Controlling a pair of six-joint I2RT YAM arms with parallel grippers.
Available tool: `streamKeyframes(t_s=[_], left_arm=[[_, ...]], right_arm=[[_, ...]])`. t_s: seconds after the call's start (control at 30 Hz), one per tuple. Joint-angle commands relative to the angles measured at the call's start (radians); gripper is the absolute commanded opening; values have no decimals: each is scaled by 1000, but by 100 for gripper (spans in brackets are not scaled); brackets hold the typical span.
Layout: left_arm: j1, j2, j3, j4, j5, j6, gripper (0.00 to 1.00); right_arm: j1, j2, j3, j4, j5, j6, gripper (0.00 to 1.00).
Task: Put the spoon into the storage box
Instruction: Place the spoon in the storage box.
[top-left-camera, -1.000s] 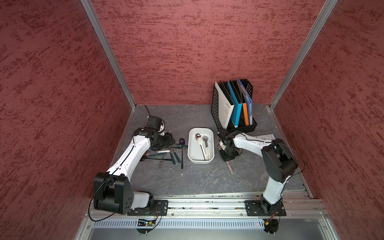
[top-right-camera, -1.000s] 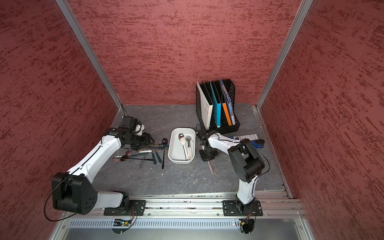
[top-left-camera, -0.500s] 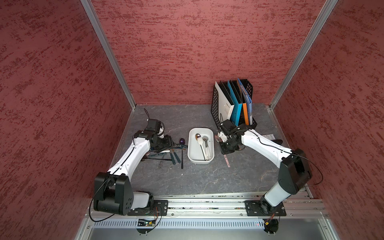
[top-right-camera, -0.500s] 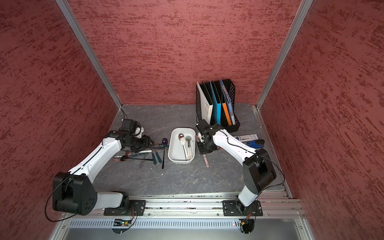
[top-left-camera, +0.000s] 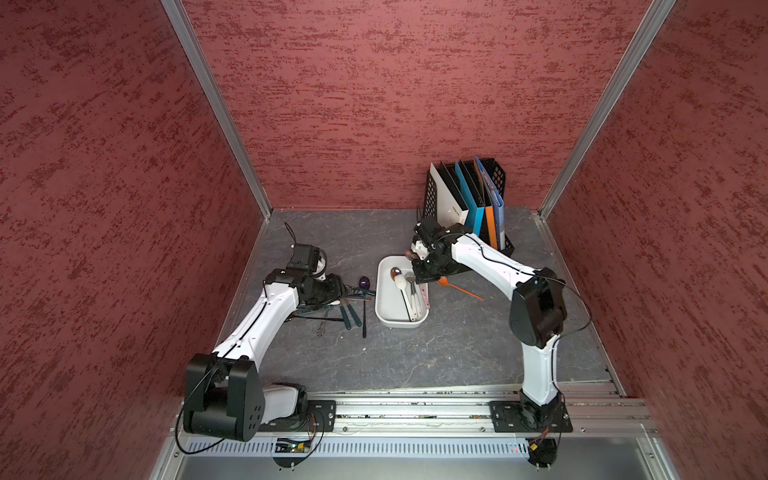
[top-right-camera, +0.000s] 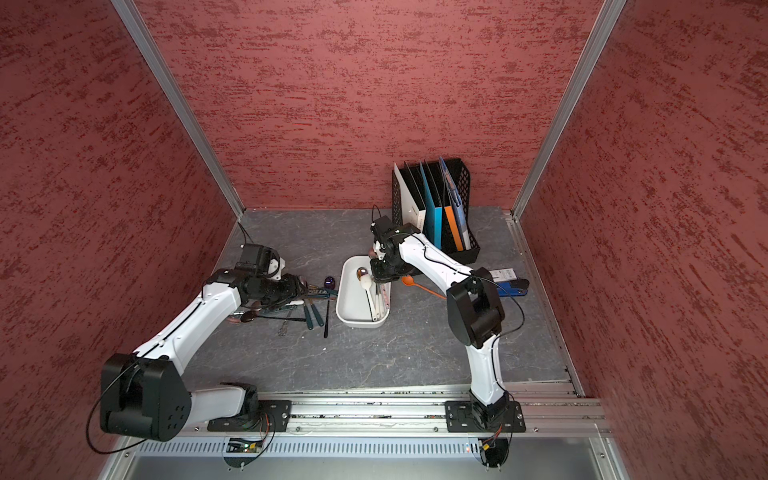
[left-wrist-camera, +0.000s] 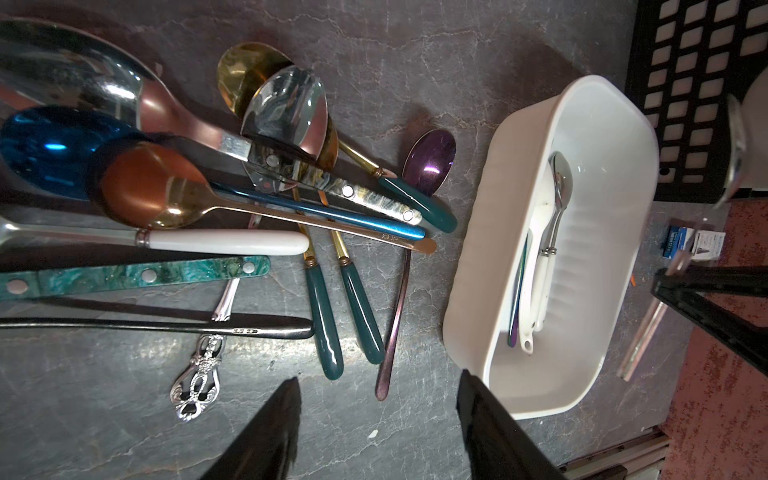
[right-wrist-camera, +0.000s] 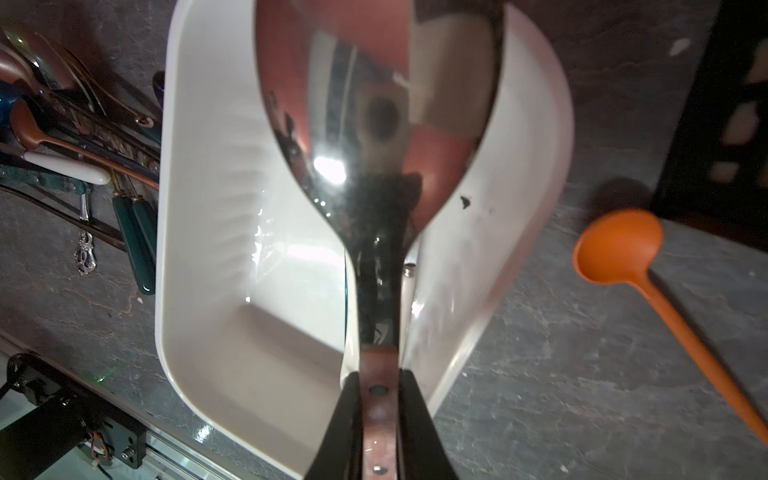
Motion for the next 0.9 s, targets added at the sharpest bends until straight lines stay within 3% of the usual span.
streamKeyframes(t_s=[0.0, 0.87], left_arm=[[9, -19, -14, 27, 15, -2, 64], [-10, 4, -16, 41, 36, -25, 64]], right_arm=[[15, 26, 54, -35, -25, 14, 9], [82, 162, 29, -42, 43, 27, 10]])
